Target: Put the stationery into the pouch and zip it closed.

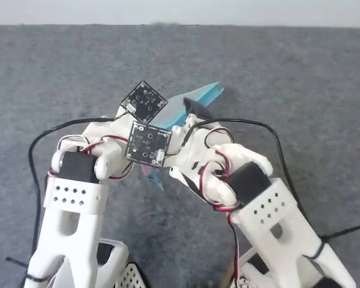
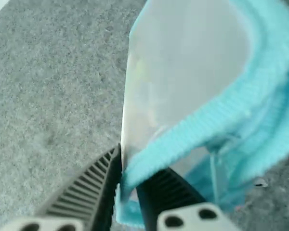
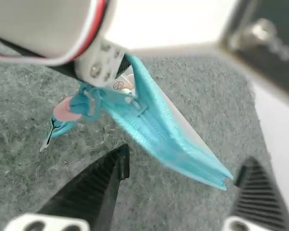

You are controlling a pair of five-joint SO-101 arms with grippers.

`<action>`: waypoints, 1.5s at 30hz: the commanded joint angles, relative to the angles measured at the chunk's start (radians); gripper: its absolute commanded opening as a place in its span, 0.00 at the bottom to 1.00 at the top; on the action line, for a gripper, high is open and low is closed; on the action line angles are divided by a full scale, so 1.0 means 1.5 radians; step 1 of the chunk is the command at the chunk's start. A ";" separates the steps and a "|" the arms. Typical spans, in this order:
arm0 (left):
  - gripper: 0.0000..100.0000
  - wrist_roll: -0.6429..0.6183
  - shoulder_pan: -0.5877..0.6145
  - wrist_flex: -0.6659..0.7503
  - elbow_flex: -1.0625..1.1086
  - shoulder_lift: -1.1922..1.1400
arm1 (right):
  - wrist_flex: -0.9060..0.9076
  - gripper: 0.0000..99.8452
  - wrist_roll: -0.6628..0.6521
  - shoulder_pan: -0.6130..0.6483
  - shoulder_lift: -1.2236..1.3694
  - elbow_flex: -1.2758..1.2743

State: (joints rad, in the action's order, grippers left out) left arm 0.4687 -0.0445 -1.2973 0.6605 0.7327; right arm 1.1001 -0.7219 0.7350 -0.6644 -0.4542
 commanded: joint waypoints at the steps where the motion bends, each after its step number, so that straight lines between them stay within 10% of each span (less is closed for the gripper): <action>1: 0.01 0.027 0.001 -0.018 -0.028 0.004 | -0.020 0.30 -0.010 0.005 0.012 0.025; 18: 0.01 0.057 0.001 -0.047 -0.027 0.002 | -0.013 0.09 -0.042 0.023 0.018 0.037; 25: 0.01 0.050 0.001 -0.043 -0.059 0.006 | -0.016 0.01 0.082 0.002 0.018 0.038; 40: 0.11 -0.230 0.008 -0.037 -0.216 0.184 | 0.043 0.01 0.227 -0.159 0.017 0.103; 45: 0.11 -0.207 0.002 -0.008 -0.180 0.202 | 0.042 0.01 0.227 -0.162 0.016 0.101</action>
State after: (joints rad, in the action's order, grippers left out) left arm 0.1481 -0.0430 -1.3495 0.3951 1.0273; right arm 1.1584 -0.3936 0.4987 -0.6322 -0.3560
